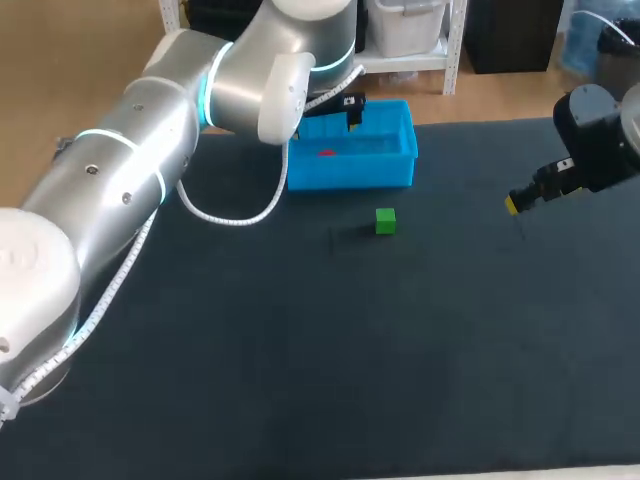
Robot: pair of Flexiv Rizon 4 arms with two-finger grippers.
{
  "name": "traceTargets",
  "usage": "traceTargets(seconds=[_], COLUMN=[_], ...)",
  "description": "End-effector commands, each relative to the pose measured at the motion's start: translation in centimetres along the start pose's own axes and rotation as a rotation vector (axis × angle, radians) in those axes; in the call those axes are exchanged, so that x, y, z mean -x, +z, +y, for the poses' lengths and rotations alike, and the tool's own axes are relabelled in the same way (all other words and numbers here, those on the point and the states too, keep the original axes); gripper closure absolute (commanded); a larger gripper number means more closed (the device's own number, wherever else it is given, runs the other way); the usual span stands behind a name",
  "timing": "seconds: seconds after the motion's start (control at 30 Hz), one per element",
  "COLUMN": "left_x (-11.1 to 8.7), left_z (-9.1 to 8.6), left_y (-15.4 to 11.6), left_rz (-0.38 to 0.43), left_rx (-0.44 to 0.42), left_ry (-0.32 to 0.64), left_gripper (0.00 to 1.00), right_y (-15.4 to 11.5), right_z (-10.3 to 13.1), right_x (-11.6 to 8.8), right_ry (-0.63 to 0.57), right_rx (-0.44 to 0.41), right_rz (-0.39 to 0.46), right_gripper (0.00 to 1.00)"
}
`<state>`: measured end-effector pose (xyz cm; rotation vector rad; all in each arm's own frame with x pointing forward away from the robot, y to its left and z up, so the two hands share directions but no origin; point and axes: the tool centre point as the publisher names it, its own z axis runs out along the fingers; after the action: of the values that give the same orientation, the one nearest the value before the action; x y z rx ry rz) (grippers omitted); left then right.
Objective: Use the left arm to pick the red cube and place it into the blue plastic box first, then use the right arm to grasp the green cube and put it into the same blue plastic box after the first action is fully finished.
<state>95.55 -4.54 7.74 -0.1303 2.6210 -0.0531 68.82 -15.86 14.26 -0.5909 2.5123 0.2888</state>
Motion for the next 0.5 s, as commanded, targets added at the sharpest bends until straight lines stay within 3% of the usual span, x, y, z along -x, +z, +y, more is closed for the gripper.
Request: traceTargets(seconds=[0.03, 0.5], left_x=[0.9, -1.3], left_z=[-0.1, 3.3], left_y=[-0.9, -7.8], left_rz=[0.193, 0.156], left_rx=[-0.016, -0.146], left_ry=[0.023, 0.096], left_gripper=[0.0, 0.0], right_y=[0.0, 0.0], right_z=[0.0, 0.0], right_x=[0.0, 0.0], right_ry=[0.0, 0.0], right_rx=[-0.001, -0.001], right_rz=[-0.001, -0.001], right_gripper=[0.0, 0.0])
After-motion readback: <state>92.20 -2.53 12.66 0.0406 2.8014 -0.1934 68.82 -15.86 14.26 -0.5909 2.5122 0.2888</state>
